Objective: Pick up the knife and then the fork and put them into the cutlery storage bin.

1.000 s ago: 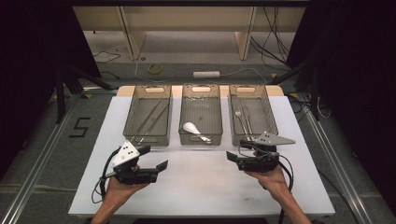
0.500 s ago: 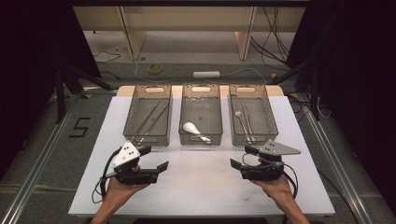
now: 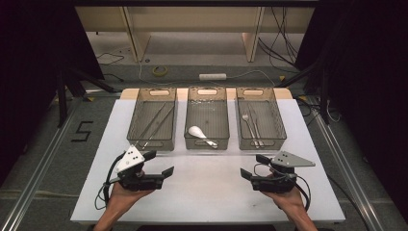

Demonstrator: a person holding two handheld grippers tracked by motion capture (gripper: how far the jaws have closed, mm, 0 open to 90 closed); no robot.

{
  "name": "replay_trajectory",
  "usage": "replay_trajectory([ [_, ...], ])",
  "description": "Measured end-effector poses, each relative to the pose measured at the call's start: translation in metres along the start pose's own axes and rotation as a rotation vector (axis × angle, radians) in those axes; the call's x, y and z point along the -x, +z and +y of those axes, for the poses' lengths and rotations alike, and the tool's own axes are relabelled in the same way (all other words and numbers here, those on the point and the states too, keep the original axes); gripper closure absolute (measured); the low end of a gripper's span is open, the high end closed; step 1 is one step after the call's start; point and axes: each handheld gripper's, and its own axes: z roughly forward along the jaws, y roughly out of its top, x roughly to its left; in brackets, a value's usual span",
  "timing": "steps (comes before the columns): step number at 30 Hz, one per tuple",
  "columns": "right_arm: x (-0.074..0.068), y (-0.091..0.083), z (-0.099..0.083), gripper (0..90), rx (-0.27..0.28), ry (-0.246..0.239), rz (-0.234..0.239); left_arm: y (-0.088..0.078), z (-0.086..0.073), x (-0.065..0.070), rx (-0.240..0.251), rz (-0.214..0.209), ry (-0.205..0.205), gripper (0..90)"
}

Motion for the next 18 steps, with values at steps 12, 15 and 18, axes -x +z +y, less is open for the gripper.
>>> replay_trajectory([
  [12, 0.0007, -0.0037, -0.0096, 20.1, -0.016, 0.013, -0.017, 0.0003, -0.0001, -0.0007, -0.001, -0.01, -0.011, 15.1],
  [15, 0.0013, -0.0039, -0.0106, 20.1, -0.02, 0.017, -0.021, 0.0005, 0.0, -0.0008, -0.004, -0.011, -0.007, 15.1],
  [18, 0.0012, -0.0039, -0.0104, 20.1, -0.018, 0.014, -0.022, 0.0006, 0.0, -0.0008, -0.004, -0.012, -0.005, 15.1],
])
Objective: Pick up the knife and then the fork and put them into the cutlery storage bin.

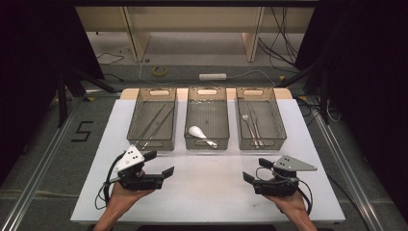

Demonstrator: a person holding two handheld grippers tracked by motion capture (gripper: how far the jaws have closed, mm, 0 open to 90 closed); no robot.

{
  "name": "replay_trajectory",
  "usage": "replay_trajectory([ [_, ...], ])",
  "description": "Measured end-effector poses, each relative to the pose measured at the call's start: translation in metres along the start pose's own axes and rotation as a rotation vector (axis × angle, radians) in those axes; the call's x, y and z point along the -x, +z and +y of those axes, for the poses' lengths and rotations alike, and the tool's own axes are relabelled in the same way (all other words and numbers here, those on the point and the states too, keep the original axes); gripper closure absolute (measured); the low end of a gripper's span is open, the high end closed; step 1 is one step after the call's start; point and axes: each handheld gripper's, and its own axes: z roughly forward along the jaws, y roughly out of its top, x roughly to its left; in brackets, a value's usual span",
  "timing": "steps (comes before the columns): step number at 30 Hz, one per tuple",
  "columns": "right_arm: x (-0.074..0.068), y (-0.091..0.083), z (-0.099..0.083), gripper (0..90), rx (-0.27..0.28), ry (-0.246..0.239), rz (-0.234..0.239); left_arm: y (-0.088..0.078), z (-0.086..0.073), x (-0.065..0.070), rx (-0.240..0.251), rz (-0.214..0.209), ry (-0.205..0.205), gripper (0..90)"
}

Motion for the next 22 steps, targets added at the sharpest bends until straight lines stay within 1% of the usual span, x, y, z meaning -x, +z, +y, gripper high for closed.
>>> replay_trajectory([
  [11, -0.0004, -0.0001, 0.0007, 19.9, 0.005, -0.006, -0.006, 0.0001, 0.0001, 0.0, 0.001, -0.001, 0.0, 15.1],
  [13, -0.0005, 0.0002, 0.0007, 19.8, 0.006, -0.013, -0.009, 0.0002, 0.0001, 0.0001, 0.0, -0.001, 0.0, 15.1],
  [22, -0.0001, -0.0001, 0.001, 19.8, 0.004, -0.008, -0.012, 0.0003, 0.0001, 0.0001, 0.0, -0.001, 0.0, 15.1],
])
